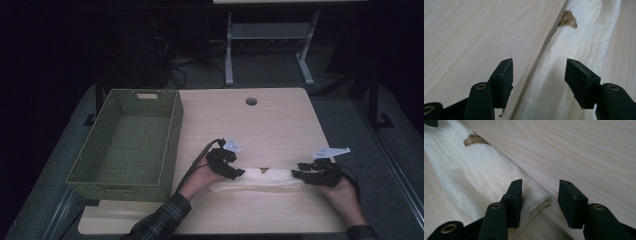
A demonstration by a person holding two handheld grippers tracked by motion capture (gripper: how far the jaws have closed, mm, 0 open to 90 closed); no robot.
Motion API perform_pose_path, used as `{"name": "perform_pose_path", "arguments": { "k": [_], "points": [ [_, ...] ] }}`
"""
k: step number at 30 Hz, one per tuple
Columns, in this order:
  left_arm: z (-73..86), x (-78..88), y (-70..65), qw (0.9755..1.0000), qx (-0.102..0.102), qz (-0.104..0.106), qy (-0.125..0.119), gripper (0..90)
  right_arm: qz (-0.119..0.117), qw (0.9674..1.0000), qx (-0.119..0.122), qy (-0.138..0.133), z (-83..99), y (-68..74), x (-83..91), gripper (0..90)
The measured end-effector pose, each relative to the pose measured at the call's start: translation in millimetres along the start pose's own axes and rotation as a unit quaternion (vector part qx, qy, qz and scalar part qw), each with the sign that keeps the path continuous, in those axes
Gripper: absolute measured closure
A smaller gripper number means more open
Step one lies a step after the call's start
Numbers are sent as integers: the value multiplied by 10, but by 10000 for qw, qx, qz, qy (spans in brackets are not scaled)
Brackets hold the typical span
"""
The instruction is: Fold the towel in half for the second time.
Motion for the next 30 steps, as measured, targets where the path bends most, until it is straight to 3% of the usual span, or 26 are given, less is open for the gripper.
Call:
{"name": "perform_pose_path", "arguments": {
  "k": [6,10,11,13,18,22,25,30],
  "points": [
    [40,-118,-34,9996,-150,11,246,403,39,9999,135,1,7,25,-1,605],
    [42,-128,-59,9997,-122,31,200,434,-13,9999,150,20,10,40,0,648],
    [50,-119,-58,9994,-215,36,267,455,-27,9998,172,15,10,40,-2,660],
    [40,-125,-82,9997,-137,72,207,509,-45,9998,171,16,10,45,-3,674],
    [44,-110,-131,9990,-249,221,306,647,-233,9996,151,62,11,73,-5,786],
    [43,-110,-172,9984,-241,392,336,799,-246,9996,153,67,10,87,-6,810],
    [43,-105,-174,9982,-292,366,377,832,-222,9996,151,80,11,94,-3,818],
    [31,-47,-160,9986,-162,445,255,842,-29,9996,256,83,-11,86,3,828]
  ]
}}
Point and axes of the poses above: each handheld gripper's, and its own axes: x roughly backward along the jaws, z roughly out of its underside, y roughly to its left, the point moved 7 cm from there along -x, roughly forward along the jaws, and after that the axes turned 12 degrees about y, right-handed, at the moved point
